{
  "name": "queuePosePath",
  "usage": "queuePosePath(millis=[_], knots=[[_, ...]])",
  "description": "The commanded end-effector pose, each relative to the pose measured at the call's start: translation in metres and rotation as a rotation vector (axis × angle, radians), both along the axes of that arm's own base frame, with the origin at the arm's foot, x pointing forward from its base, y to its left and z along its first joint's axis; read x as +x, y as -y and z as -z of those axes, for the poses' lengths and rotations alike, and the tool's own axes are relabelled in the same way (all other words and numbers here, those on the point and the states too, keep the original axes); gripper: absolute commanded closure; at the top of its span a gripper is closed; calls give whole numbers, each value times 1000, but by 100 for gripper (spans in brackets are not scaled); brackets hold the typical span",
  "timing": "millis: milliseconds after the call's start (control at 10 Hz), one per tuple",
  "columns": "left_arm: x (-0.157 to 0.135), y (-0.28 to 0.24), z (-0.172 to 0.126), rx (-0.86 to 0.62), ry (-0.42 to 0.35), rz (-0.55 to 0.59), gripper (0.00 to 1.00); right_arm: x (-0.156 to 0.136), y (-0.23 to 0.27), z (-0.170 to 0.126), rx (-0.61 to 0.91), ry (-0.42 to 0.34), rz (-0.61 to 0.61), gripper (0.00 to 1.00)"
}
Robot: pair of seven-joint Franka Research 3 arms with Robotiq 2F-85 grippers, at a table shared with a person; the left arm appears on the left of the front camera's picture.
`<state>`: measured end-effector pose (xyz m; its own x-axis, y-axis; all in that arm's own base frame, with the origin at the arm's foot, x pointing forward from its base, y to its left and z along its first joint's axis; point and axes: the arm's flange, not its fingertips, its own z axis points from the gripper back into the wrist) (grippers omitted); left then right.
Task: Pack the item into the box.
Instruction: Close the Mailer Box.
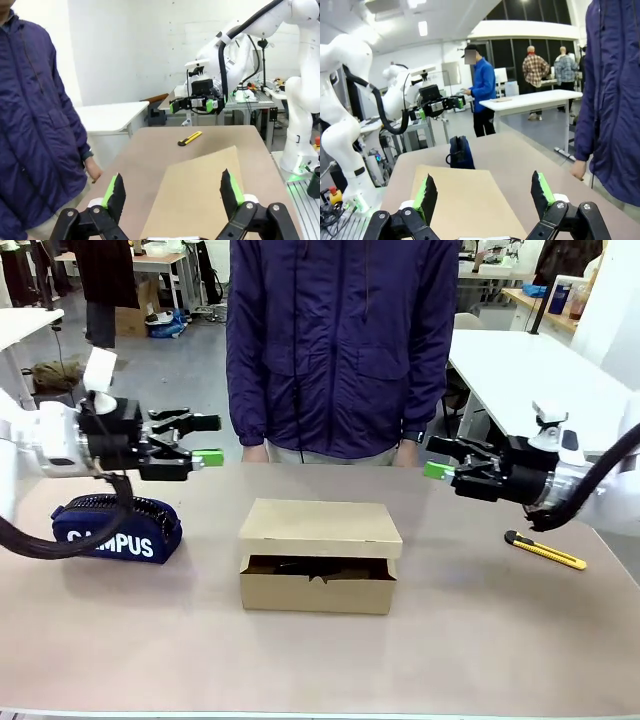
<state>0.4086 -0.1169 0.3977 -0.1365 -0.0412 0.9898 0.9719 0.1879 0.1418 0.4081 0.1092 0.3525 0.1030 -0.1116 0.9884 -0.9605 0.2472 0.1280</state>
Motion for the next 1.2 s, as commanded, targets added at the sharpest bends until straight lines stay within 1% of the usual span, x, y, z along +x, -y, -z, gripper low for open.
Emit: queuePosePath(millis=[0,200,400,500,600,700,900,1100], knots=[[15,23,17,-6,37,40,0,6,-33,0,-72,-2,9,0],[24,38,38,23,8,78,0,23,-55,17,-93,-32,-63,0],[25,52,59,33,-23,132,0,30,-71,34,-153,-54,-123,0],[24,57,66,58,-39,155,0,29,-77,42,-191,-77,-148,0],[23,62,73,95,-51,169,0,28,-81,48,-217,-82,-152,0],[20,66,81,128,-68,182,0,23,-85,57,-261,-94,-180,0],[18,68,93,172,-100,181,0,14,-87,67,-326,-116,-209,0],[19,69,105,202,-143,182,0,11,-87,72,-363,-127,-209,0]])
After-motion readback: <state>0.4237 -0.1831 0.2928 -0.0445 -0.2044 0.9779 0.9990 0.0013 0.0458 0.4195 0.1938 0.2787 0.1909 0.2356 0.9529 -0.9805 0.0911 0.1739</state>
